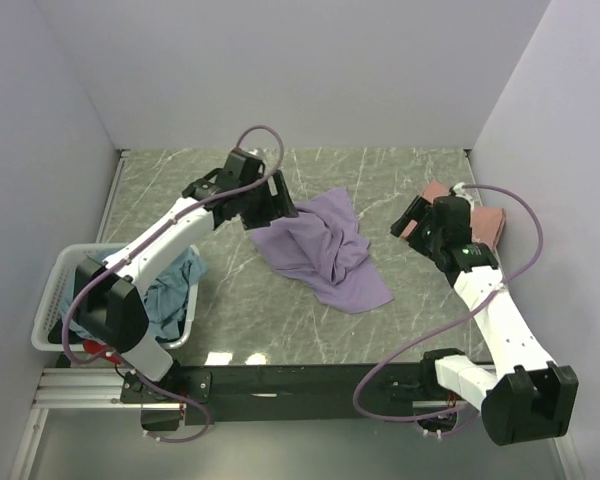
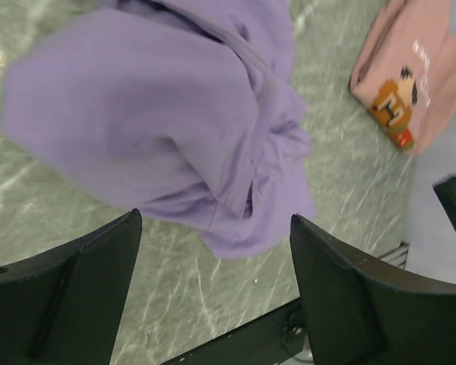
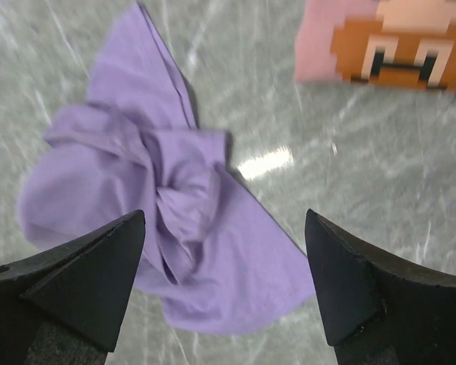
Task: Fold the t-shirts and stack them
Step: Move the tshirt to the center of the board, then flatten the tshirt out
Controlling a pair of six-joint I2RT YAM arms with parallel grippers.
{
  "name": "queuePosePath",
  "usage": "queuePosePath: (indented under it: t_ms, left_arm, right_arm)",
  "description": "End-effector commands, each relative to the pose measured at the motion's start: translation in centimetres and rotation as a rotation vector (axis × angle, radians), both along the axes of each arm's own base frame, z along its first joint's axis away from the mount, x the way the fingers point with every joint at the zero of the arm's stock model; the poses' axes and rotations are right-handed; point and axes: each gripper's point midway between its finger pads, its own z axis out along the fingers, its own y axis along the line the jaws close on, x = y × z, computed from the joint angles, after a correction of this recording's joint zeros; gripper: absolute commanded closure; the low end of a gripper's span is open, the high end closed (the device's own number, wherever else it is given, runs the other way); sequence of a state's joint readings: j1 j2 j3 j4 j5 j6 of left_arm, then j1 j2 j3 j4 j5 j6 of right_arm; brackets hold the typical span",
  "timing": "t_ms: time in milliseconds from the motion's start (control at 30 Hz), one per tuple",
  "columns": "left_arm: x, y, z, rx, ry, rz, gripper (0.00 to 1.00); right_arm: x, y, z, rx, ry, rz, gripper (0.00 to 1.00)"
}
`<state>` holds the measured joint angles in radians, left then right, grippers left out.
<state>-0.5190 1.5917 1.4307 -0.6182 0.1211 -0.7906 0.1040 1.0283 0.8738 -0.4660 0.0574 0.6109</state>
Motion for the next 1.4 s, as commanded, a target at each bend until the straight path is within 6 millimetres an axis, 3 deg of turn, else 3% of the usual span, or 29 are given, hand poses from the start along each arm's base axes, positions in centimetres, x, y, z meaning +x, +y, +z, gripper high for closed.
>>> queuePosePath:
  t_ms: [0, 133, 233, 367, 400, 433, 533, 600, 767, 1233, 1300, 1367]
  left_arm:
    - [-0.6, -2.4, 0.8, 0.026, -0.051, -0.107, 0.16]
    - [-2.4, -8.3, -0.7, -0.019, 0.006, -0.277, 0.16]
    - [-3.4, -11.4, -2.8, 0.012, 0.059, -0.375, 0.16]
    - [-3.6, -13.7, -5.4, 0.077, 0.102, -0.456, 0.17]
    - [-3.3, -14.3, -5.2, 0.079, 0.089, -0.467, 0.17]
    - [-3.2, -14.5, -6.6, 0.101, 0.110, -0.471, 0.19]
    - [-2.1, -14.4, -8.4, 0.179, 0.105, -0.452, 0.21]
    - [-1.3, -13.4, -9.3, 0.263, 0.094, -0.419, 0.24]
    - [0.4, -12.8, -10.0, 0.333, 0.044, -0.389, 0.29]
    - [1.4, -15.0, -12.9, 0.296, 0.040, -0.439, 0.31]
    - [1.5, -14.9, -13.8, 0.312, 0.052, -0.437, 0.36]
    - [1.5, -14.4, -14.5, 0.340, 0.064, -0.433, 0.62]
  right_arm:
    - [-0.7, 0.7, -2.2, 0.017, 0.069, 0.042, 0.09]
    - [-1.5, 1.3, -5.6, 0.034, 0.194, 0.071, 0.13]
    - [-2.4, 1.5, -7.6, 0.038, 0.273, 0.084, 0.15]
    - [-3.9, 1.8, -9.5, 0.047, 0.355, 0.108, 0.16]
    - [-4.3, 1.7, -9.9, 0.046, 0.375, 0.109, 0.17]
    - [-4.8, 1.7, -10.4, 0.044, 0.395, 0.109, 0.18]
    - [-5.8, 1.4, -11.0, 0.033, 0.422, 0.100, 0.18]
    - [-6.2, 1.2, -11.1, 0.025, 0.425, 0.095, 0.18]
    - [-6.9, 1.0, -11.0, 0.019, 0.413, 0.092, 0.19]
    - [-4.3, 1.7, -9.9, 0.041, 0.370, 0.115, 0.19]
    - [-3.5, 1.9, -9.6, 0.044, 0.355, 0.120, 0.19]
    - [-2.4, 2.1, -9.2, 0.046, 0.346, 0.125, 0.19]
